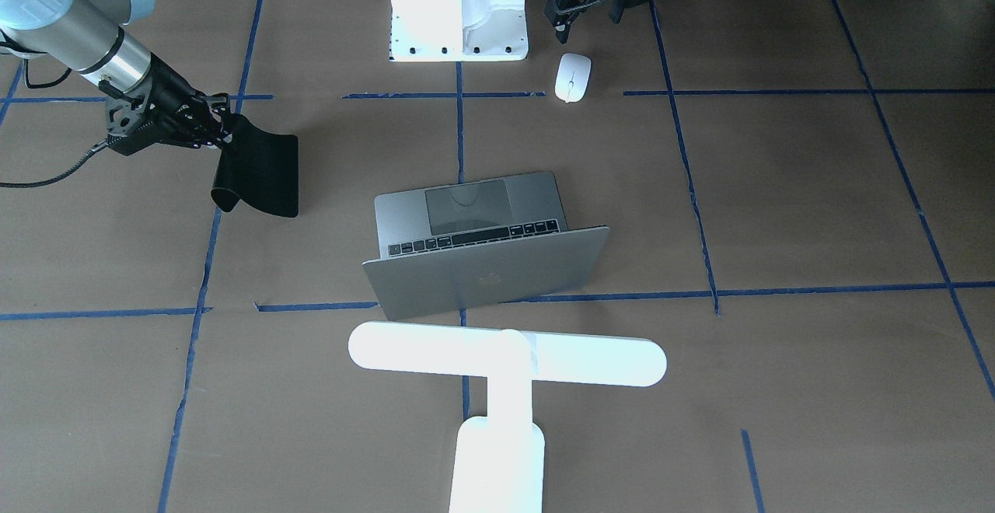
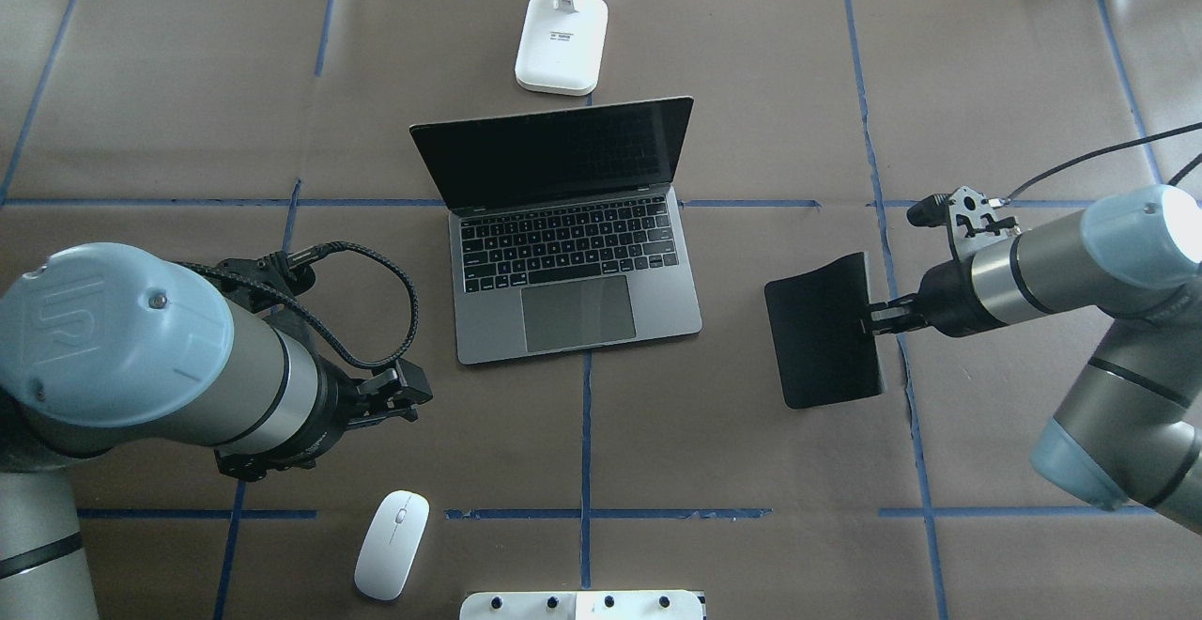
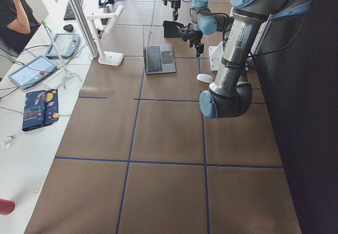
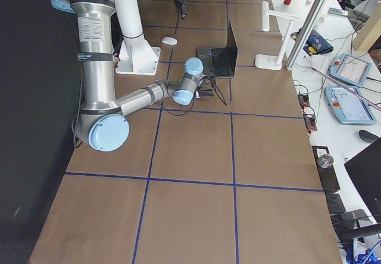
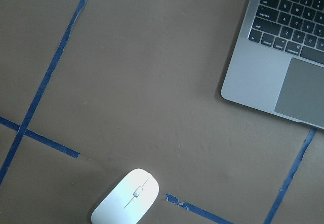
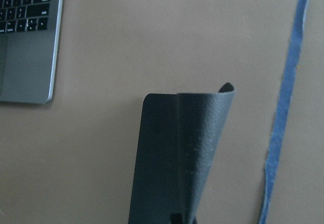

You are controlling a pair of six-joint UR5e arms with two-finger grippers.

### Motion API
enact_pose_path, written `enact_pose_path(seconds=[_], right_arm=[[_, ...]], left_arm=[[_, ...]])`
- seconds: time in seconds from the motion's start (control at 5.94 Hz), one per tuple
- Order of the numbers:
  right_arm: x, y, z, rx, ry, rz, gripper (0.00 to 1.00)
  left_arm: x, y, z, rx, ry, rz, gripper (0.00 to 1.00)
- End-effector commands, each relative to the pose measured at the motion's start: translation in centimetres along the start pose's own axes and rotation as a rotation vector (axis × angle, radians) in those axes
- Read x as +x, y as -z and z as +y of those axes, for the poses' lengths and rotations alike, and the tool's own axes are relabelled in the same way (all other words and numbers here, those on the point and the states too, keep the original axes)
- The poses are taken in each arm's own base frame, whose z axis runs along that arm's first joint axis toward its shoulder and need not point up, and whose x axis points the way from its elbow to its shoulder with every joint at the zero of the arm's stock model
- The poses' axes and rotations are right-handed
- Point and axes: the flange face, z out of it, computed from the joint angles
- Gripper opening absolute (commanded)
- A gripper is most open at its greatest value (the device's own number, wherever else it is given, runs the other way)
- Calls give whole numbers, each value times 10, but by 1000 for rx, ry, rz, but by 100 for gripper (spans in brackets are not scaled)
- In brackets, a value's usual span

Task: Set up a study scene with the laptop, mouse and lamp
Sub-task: 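Carry the black mouse pad with the right gripper beside the laptop and lower it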

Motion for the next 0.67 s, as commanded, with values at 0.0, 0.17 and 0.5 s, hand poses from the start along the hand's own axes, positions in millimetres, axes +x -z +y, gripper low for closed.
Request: enact_pose_path(seconds=[0.0, 0.17, 0.5], right_arm=[[-23, -33, -66, 26, -8, 10, 0], [-18, -30, -79, 39, -13, 19, 0], [-9, -29, -79, 35, -23, 27, 27]], left_arm=[[-3, -2, -3, 4, 5, -7, 100], [-3, 0, -6, 9, 10, -4, 100], [-3, 0, -7, 10, 11, -4, 100]])
